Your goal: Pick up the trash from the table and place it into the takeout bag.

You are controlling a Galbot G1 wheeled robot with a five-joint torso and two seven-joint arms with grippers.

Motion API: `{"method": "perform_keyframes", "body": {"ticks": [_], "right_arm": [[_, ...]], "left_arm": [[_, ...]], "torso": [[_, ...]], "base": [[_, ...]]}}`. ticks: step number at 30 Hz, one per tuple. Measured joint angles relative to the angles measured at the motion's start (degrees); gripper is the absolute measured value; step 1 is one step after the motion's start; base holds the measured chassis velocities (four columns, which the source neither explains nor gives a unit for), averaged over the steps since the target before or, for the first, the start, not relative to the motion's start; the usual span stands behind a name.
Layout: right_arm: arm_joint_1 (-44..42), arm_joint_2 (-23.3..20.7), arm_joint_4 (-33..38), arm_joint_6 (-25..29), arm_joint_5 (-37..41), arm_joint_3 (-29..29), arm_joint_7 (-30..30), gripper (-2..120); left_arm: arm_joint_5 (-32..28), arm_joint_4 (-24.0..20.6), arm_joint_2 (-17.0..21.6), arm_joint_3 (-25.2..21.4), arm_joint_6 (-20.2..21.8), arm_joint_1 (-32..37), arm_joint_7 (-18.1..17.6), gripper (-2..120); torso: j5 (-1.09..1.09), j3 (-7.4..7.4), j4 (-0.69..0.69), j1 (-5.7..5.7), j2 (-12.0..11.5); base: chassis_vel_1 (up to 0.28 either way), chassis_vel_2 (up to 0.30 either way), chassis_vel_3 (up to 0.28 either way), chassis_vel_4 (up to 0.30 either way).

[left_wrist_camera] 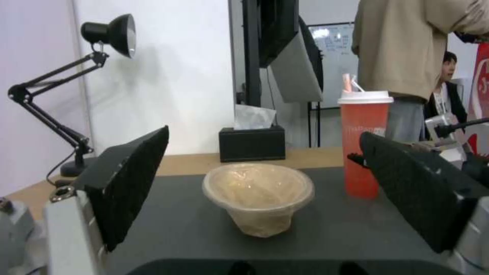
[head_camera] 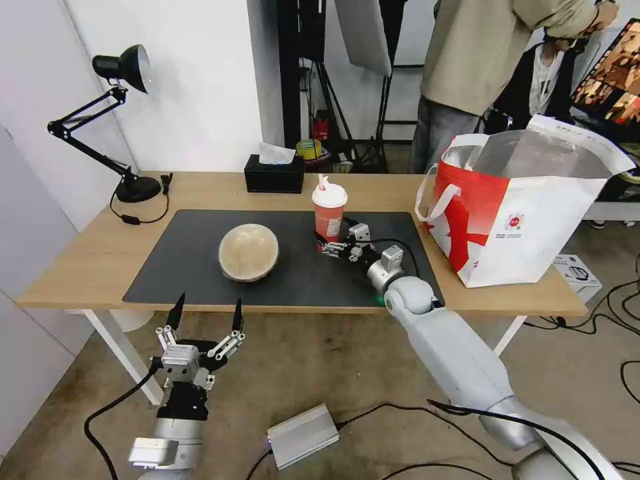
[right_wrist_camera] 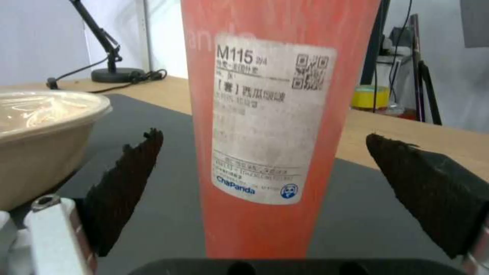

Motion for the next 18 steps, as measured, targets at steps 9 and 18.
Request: {"method": "perform_keyframes", "body": {"ticks": [9,18], "right_arm": [[1.43,1.58,-3.07,0.35,-0.48,-0.16,0.00,100],[2.09,2.50,-5.06,0.76,-1.50,0.18,-0.28,100]], "left_arm": [[-0.08,0.34,0.00,0.03,-0.05,-0.34,0.02,100],[-0.22,1.00,0.01,0.10,-0.08,-0.88,0.05,100]], "torso": [[0.00,0.00,0.00,0.00,0.00],[-0.03,-0.03,-0.02,-0.03,0.03]], "base": [[0.000,0.000,0.000,0.000],[0.000,0.000,0.000,0.000]]}}
